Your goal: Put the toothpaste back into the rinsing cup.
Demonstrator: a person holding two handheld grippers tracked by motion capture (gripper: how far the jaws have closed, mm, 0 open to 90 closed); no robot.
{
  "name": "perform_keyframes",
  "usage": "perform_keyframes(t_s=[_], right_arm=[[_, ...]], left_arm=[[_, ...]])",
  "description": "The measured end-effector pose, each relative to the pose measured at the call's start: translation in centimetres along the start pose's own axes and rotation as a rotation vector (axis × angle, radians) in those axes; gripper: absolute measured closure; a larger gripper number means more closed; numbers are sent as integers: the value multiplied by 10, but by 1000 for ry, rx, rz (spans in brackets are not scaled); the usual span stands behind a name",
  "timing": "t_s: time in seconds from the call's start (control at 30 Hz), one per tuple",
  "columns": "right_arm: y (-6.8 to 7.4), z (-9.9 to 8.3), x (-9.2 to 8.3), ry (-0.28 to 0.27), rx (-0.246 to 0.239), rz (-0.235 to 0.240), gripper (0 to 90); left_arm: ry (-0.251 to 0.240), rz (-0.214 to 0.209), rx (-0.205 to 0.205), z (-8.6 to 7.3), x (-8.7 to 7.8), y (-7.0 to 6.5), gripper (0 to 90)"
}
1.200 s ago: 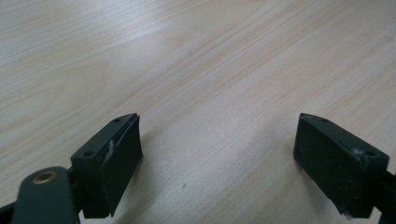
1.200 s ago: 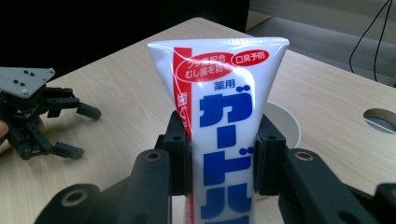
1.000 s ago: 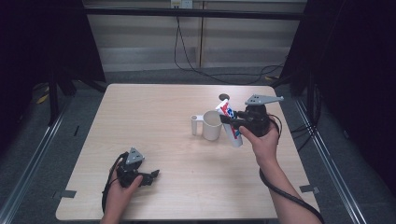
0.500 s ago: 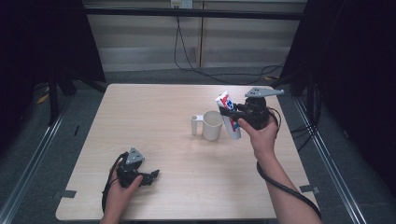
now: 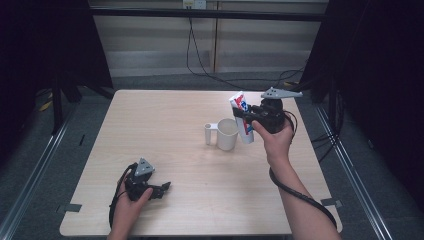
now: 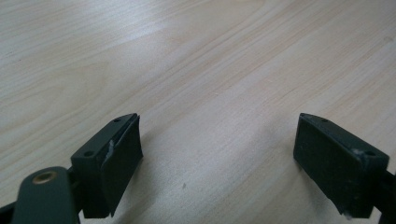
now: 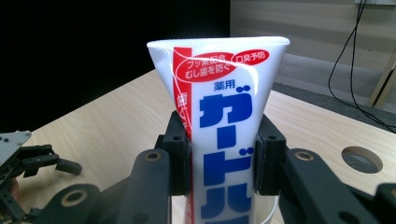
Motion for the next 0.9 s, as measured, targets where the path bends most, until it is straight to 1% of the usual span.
perform_keyframes(t_s=[0.17,0.3,0.43,0.57,0.7,0.9], right_arm=[[-1,3,5,-5,-1,-3,652],[-2,8,9,-14,-9,-9,652],[-3,11,14,-10,-20,-17,652],[-5,14,19,-32,-26,-16,649],[-8,14,23,-44,-18,-24,649],[-12,13,29,-42,-16,-31,648]], left_arm=[[0,0,0,0,0,0,150],[0,0,1,0,0,0,150],[-2,-3,-1,0,0,0,150],[-5,-1,-1,0,0,0,150],[-3,1,0,0,0,0,150],[-3,-2,-2,0,0,0,150]])
Point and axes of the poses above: each handheld gripper's, and its own axes: x roughly forward along the jaws, z roughly out of its top, y roughly to its left, the point moved 1 cm from there along x, roughly forward along the jaws, and after that the axes turned 13 degrees about z, right-handed, at the moved point
